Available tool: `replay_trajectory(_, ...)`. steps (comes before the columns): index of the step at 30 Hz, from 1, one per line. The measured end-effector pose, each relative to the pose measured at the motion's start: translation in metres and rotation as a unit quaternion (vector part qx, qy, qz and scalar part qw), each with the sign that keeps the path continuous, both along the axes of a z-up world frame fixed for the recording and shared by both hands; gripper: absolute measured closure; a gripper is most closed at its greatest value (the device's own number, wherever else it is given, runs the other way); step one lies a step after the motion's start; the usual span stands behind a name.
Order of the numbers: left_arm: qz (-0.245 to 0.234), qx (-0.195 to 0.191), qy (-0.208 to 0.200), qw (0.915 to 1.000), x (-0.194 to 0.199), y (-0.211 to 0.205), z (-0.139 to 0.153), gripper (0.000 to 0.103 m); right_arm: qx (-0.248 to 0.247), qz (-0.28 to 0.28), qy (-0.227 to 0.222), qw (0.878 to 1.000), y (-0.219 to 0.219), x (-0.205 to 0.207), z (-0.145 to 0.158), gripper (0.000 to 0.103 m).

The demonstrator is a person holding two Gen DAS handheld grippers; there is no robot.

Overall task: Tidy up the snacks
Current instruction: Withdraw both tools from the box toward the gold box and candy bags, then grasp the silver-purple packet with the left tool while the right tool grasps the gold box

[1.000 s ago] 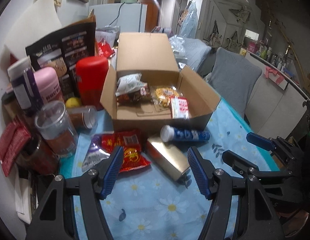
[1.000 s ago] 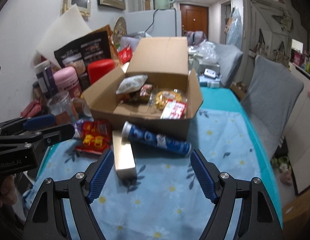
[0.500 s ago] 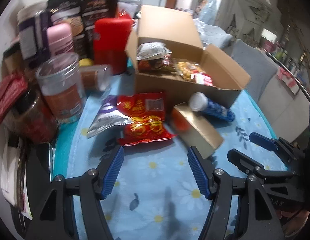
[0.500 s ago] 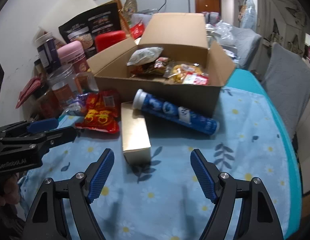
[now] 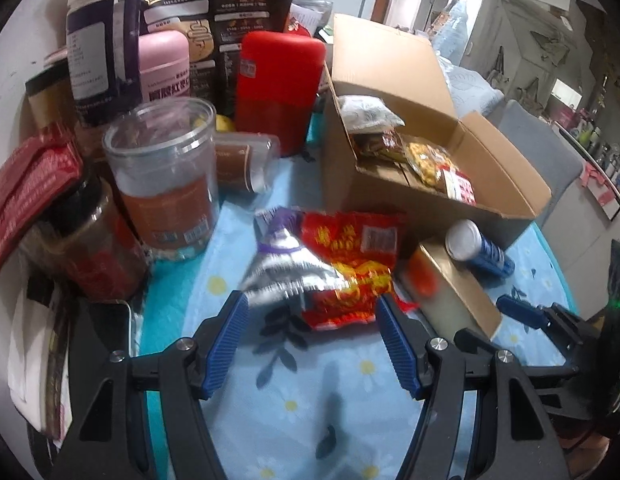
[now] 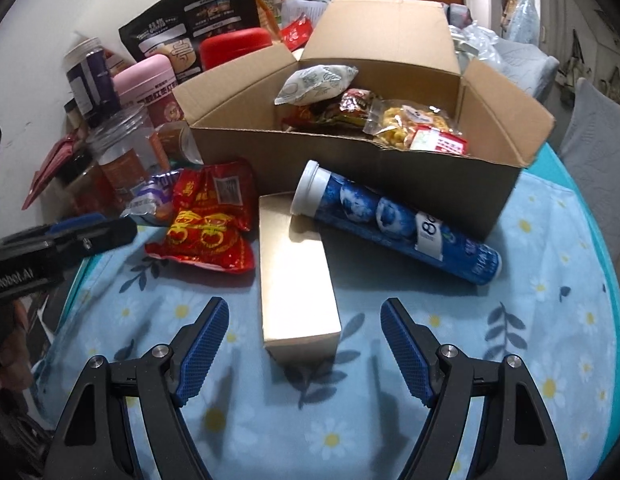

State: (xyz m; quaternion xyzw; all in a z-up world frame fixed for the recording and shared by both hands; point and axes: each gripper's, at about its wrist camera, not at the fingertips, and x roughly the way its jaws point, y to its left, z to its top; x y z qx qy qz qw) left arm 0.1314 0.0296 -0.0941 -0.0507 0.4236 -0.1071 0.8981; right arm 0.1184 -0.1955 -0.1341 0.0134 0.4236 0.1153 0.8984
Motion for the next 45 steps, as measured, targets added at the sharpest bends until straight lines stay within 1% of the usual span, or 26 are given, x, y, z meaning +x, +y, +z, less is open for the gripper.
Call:
replay_trajectory(3,0.007,0.001,-0.009,0.9999,0.009,0.004,0.005,0.037,0.003,0.002,0.005,1.000,0.000,0.010,-0.004,0.024)
replay_trajectory(6,0.017,0.011,-0.009,0.9998,0.024,0.006,0.006,0.037,0.006,0.001,0.007,1.000,-0.001,0.020,-0.005,0.024)
replay_trajectory(9,0.023,0.019,0.006,0.9995,0.041,0.008,-0.002,0.037,0.003,-0.001,0.013,1.000,-0.001,0.029,-0.008,0.024)
replay_trajectory(13,0.026,0.025,0.025,0.9990,0.058,0.007,-0.016,0.037,0.004,0.000,0.023,1.000,-0.002,0.036,-0.013,0.032)
replay_trajectory(16,0.025,0.019,0.033,0.9990,0.064,0.008,-0.022,0.037,0.008,0.003,0.030,1.000,-0.002,0.038,-0.016,0.034)
replay_trajectory(18,0.019,0.014,0.044,0.9987,0.066,0.008,-0.027,0.037,0.007,0.003,0.033,0.999,-0.002,0.039,-0.017,0.035)
replay_trajectory(20,0.013,0.011,0.052,0.9985,0.067,0.008,-0.032,0.038,0.005,0.005,0.033,0.999,-0.001,0.039,-0.017,0.038)
replay_trajectory(21,0.007,0.013,0.058,0.9982,0.068,0.008,-0.034,0.045,0.006,0.007,0.034,0.999,0.000,0.039,-0.018,0.039)
replay_trajectory(22,0.001,0.013,0.063,0.9979,0.068,0.007,-0.036,0.051,0.006,0.009,0.035,0.999,0.000,0.038,-0.018,0.041)
replay_trajectory(23,-0.008,0.007,0.072,0.9974,0.068,0.007,-0.038,0.057,0.006,0.011,0.036,0.999,0.001,0.038,-0.018,0.044)
replay_trajectory(24,-0.012,0.004,0.074,0.9972,0.067,0.008,-0.039,0.057,0.006,0.013,0.038,0.999,0.002,0.037,-0.019,0.046)
replay_trajectory(27,-0.026,-0.005,0.080,0.9965,0.062,0.009,-0.038,0.059,0.009,0.018,0.039,0.999,0.004,0.035,-0.019,0.057)
replay_trajectory(28,-0.027,-0.003,0.081,0.9964,0.060,0.009,-0.037,0.060,0.011,0.020,0.039,0.999,0.005,0.034,-0.018,0.062)
replay_trajectory(29,-0.028,0.002,0.082,0.9962,0.057,0.009,-0.038,0.062,0.011,0.023,0.039,0.999,0.006,0.033,-0.018,0.063)
replay_trajectory(33,-0.035,0.010,0.083,0.9959,0.042,0.011,-0.037,0.062,-0.005,0.028,0.034,0.999,0.010,0.025,-0.018,0.065)
replay_trajectory(41,-0.054,0.024,0.074,0.9955,0.005,0.003,-0.029,0.062,-0.007,0.026,0.036,0.999,0.005,0.000,-0.025,0.065)
replay_trajectory(45,-0.058,0.021,0.074,0.9953,-0.008,-0.003,-0.027,0.062,-0.005,0.023,0.037,0.999,0.001,-0.014,-0.026,0.065)
